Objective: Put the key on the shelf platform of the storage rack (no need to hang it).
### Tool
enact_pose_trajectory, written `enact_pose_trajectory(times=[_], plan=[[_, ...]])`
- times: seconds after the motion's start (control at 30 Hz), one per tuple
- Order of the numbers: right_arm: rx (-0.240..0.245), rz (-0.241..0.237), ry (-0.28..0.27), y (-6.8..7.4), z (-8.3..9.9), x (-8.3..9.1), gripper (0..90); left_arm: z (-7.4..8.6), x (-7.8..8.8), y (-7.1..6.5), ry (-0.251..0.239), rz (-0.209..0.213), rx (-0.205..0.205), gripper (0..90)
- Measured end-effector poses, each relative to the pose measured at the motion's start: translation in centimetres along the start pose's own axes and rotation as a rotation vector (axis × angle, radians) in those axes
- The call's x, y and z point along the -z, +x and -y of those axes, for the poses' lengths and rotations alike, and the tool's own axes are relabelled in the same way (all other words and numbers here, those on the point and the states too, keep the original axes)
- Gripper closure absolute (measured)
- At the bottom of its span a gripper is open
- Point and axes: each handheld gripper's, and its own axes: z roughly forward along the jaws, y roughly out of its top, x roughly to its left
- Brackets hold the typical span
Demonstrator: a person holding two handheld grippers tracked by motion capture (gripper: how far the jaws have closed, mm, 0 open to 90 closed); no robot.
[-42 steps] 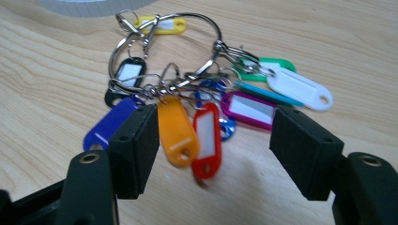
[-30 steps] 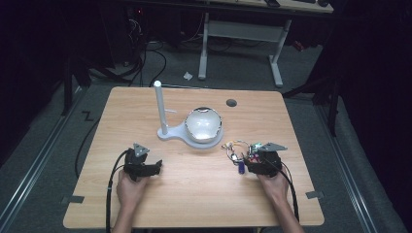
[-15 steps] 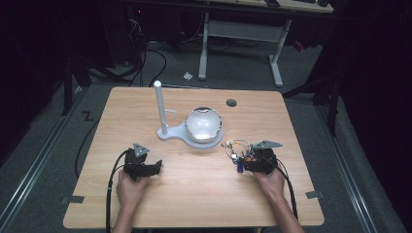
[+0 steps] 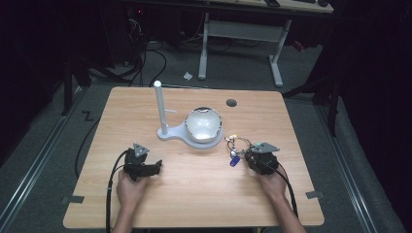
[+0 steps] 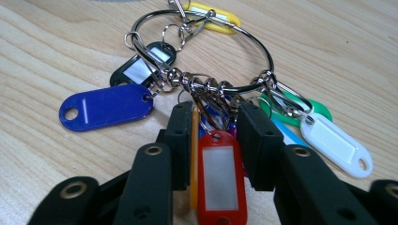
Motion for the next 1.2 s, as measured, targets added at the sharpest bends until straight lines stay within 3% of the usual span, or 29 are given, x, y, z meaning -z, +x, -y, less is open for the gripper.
enact_pose_trajectory(times=[0.53,0.57,0.6,0.87,1.2], plan=[[0.038,0.01,-0.017,0.1,0.0,0.5,72.9,0.0,0.0,0.0,0.0,0.0,0.0,18.3],[0.033,0.013,-0.025,0.1,0.0,0.7,75.3,0.0,0.0,0.0,0.001,0.001,-0.002,18.3],[0.028,0.011,-0.053,-0.1,0.0,1.2,85.2,0.0,0.0,0.0,0.0,-0.001,0.001,18.3],[0.034,0.015,-0.053,-0.4,-0.2,1.7,85.6,0.0,0.0,0.0,0.0,0.0,0.0,18.4],[0.005,-0.017,-0.133,-1.0,-1.2,3.7,85.7,0.0,0.0,0.0,0.001,0.0,0.0,18.4]])
